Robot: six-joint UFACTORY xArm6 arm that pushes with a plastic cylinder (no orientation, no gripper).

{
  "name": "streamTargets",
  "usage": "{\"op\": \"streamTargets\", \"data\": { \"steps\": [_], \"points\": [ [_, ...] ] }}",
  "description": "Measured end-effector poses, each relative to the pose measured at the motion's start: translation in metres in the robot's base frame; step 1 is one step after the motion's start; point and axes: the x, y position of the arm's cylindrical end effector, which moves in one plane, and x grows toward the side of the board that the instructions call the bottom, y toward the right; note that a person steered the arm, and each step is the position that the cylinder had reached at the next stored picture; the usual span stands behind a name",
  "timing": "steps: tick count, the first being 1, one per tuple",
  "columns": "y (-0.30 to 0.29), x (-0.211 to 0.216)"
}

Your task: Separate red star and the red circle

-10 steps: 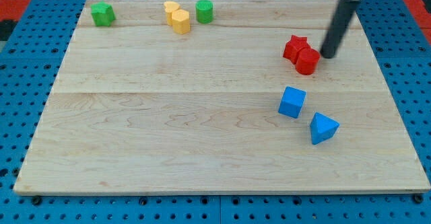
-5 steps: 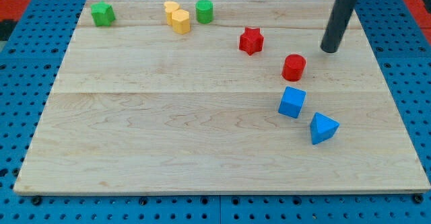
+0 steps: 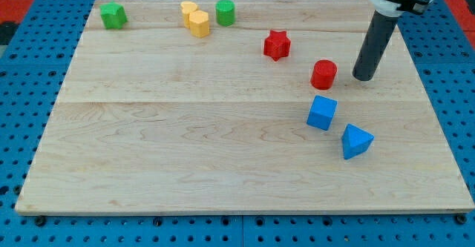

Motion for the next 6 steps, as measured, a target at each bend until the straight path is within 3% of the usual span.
{"op": "streamTargets", "data": {
  "steps": [2,3,6],
  "points": [
    [-0.114,-0.007],
    [-0.114,-0.007],
    [-0.128,0.100]
  ]
}}
